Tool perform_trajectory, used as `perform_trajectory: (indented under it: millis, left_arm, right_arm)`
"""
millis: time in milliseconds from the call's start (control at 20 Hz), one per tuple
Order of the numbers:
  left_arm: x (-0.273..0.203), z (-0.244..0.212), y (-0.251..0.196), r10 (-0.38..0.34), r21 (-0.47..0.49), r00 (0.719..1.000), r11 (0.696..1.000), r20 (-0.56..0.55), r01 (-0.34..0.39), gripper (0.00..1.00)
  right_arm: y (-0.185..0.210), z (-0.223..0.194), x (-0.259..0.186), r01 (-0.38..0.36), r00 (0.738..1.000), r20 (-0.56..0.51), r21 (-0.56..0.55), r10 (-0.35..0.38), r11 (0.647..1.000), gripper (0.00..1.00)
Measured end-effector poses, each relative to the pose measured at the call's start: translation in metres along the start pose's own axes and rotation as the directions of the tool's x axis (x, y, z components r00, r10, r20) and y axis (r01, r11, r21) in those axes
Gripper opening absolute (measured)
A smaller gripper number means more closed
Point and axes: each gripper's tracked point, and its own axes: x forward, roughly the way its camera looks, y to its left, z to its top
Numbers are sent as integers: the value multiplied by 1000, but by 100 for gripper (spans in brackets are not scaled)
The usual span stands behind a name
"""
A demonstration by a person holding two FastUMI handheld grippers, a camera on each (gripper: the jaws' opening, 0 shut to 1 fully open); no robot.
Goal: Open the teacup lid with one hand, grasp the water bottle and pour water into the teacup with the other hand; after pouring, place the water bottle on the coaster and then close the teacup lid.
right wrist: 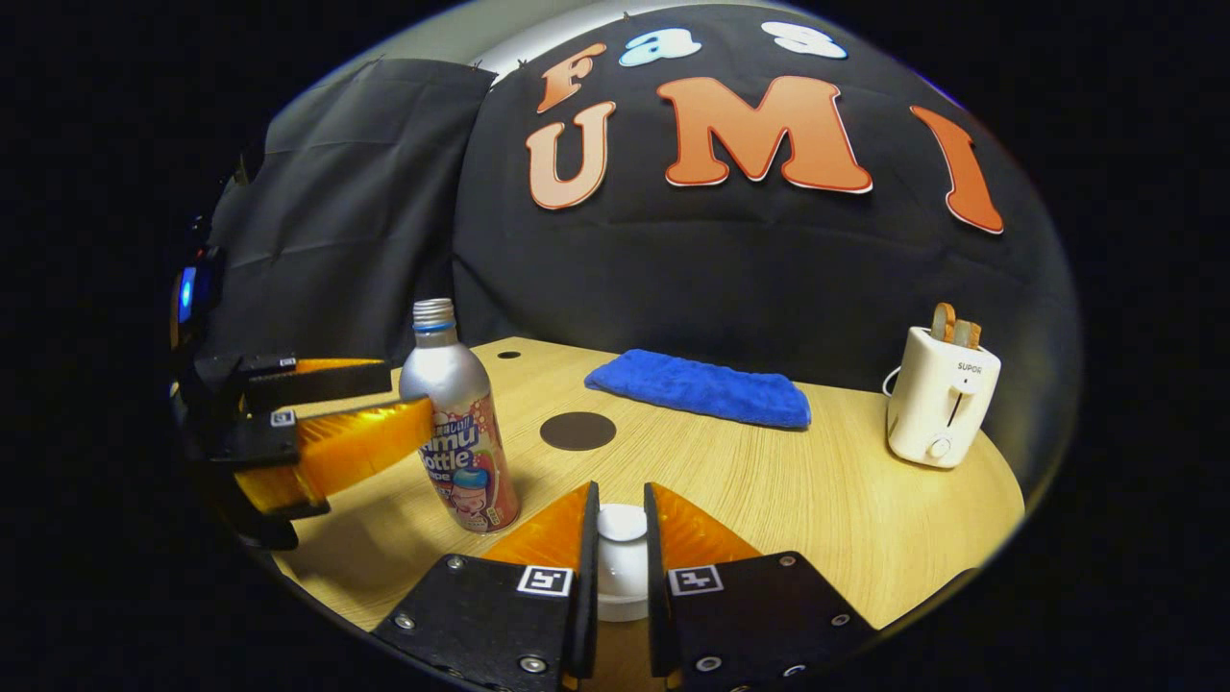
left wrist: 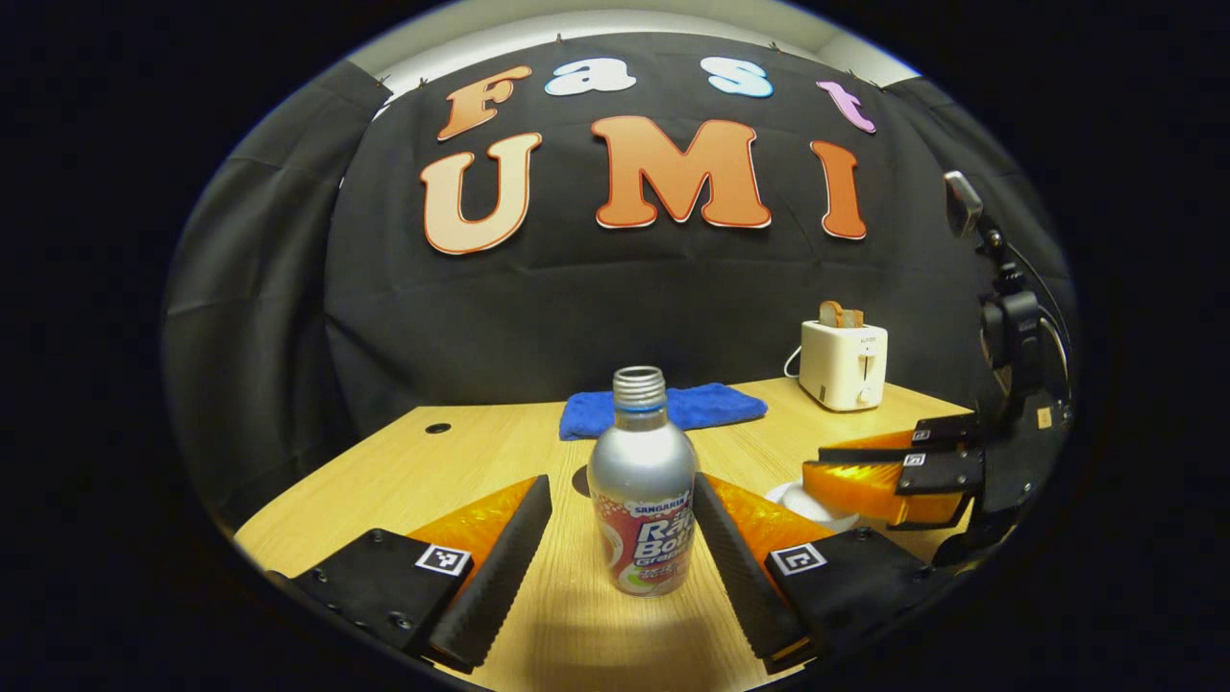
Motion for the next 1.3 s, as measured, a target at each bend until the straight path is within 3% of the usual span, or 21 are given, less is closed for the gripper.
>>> perform_trajectory:
  millis: [450,600,750,1050,1100,1150,1300]
  left_arm:
    - [29,-40,-15,-41,-71,996,997,-79,35,98]
    - [41,-49,-13,-24,-64,994,998,-108,17,98]
    - [47,-47,-13,-7,-44,994,999,-106,3,88]
    - [45,-15,13,93,113,994,990,-53,-86,82]
    - [45,-8,17,106,142,994,985,-33,-101,85]
    - [43,-4,23,135,192,990,973,-28,-127,84]
    - [40,10,36,191,334,982,925,9,-183,82]
  right_arm:
    - [-41,17,-30,75,996,53,7,-75,997,22]
    - [-55,19,-40,104,993,63,9,-104,995,22]
    - [-66,20,-50,125,989,76,13,-126,992,22]
    - [-90,27,-68,189,976,105,15,-189,982,22]
    - [-91,28,-71,194,975,111,9,-194,981,17]
    - [-97,32,-76,208,971,123,4,-207,978,22]
    - [-106,37,-88,225,964,145,1,-223,974,22]
